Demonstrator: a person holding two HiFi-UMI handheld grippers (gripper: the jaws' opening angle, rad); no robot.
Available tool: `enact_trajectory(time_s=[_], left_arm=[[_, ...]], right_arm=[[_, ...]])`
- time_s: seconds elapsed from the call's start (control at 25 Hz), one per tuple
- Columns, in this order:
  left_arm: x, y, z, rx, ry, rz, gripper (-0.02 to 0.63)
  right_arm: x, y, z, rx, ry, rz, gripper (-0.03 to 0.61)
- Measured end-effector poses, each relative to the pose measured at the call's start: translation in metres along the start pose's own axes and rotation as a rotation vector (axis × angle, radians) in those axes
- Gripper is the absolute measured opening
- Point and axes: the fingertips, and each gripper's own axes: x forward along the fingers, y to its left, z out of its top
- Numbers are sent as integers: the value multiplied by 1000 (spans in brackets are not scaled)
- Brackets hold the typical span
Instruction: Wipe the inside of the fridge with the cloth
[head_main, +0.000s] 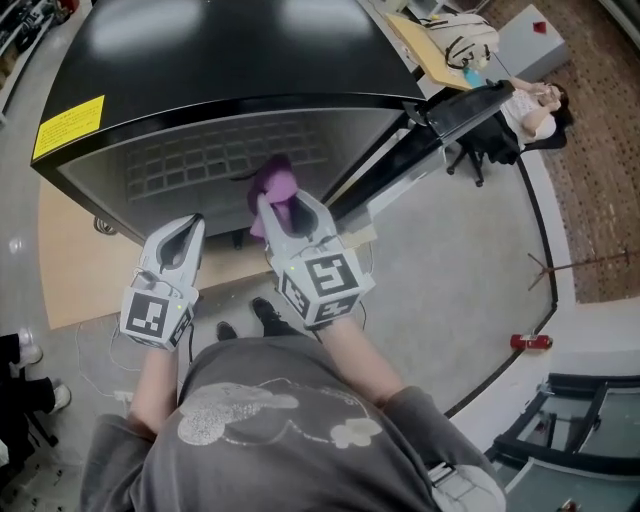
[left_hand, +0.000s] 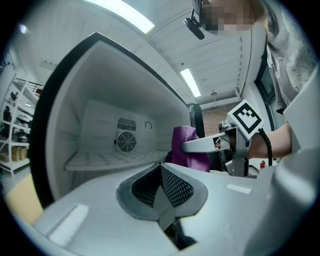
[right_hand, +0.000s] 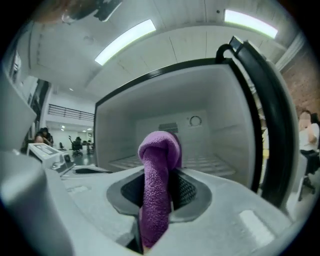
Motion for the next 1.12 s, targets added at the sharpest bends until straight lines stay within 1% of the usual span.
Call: enact_trajectory(time_s=[0.08,0.16,0.28,0.4,0.52,0.64,0.88,1.0,1.12], left_arm=[[-13,9,-16,-9,33,43,18],[-23,16,-25,-9,52,87,18],[-38,28,-38,-4,61,160,18],[-52,45,-52,-10,84,233,18],[-61,58,-59,-19,90,274,18],[-65,67,-68,-24,101,299,18],[-68,79,-71,-31,121,337,18],[-68,84,-71,-34,126,356,18],[-67,86,-71,-34,127,369,18]], right_arm=[[4,26,-18,28,6,118,81],[9,46,-44,21,47,208,81],[24,66,-84,-27,131,284,81],[52,81,-108,-48,185,322,81],[86,95,-117,-109,183,348,81],[119,105,-119,-158,170,361,81],[174,122,-124,-179,192,392,81],[190,135,-124,-192,197,430,81],[193,146,-121,-209,191,481,81]])
